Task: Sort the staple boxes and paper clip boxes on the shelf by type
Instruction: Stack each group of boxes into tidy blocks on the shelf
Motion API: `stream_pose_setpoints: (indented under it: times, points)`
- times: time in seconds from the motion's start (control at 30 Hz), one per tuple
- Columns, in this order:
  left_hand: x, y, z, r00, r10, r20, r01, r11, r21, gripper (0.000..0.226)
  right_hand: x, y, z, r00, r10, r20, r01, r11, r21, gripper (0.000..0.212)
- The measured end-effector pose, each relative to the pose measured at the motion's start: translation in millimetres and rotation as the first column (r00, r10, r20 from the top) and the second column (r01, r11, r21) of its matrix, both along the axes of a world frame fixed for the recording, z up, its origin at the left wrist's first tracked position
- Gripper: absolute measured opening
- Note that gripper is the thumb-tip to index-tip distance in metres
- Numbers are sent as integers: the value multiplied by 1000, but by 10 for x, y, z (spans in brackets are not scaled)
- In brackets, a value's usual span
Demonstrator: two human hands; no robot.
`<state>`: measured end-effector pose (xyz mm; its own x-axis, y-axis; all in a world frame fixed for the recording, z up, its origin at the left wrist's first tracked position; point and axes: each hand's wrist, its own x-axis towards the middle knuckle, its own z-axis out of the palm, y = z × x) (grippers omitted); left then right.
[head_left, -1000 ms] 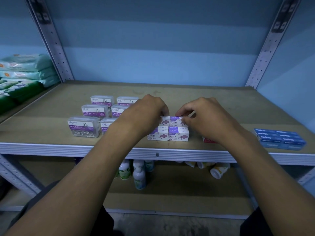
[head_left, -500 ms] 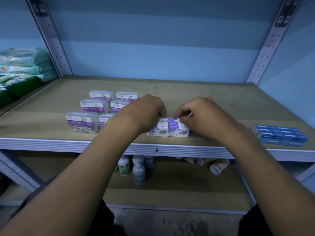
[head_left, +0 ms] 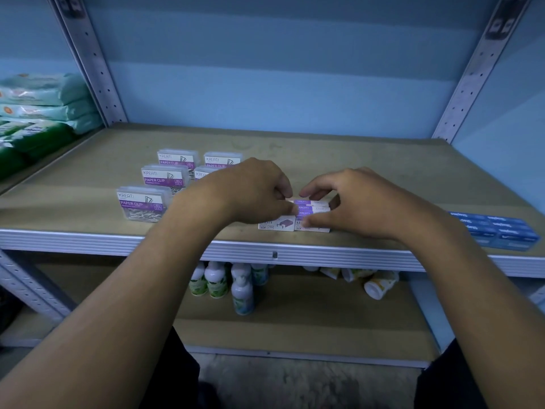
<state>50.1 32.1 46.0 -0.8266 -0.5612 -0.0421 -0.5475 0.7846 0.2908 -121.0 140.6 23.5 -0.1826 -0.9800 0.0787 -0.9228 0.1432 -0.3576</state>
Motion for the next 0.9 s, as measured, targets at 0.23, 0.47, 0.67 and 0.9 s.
stream_pose_setpoints:
  times: [0.23,0.47,0.67,0.9]
  points:
    - [-8,-18,-49,998,-37,44,39,998,-40,42,18,-36,-5,999,10,-45,-9,1000,17,39]
    - [-33,-26,-57,999,-30,20,31,999,-42,39,19,-47,-2,999,14,-43,-13,1000,19,39]
    - [-57,-27,-92,1000,-30,-2,30,997,-76,39,34,-60,-13,997,21,-68,-20,1000,22,42]
    - [-48,-42,-139,999,-24,-33,21,996,-84,39,34,-72,-32,997,-11,-73,13,1000,24,40]
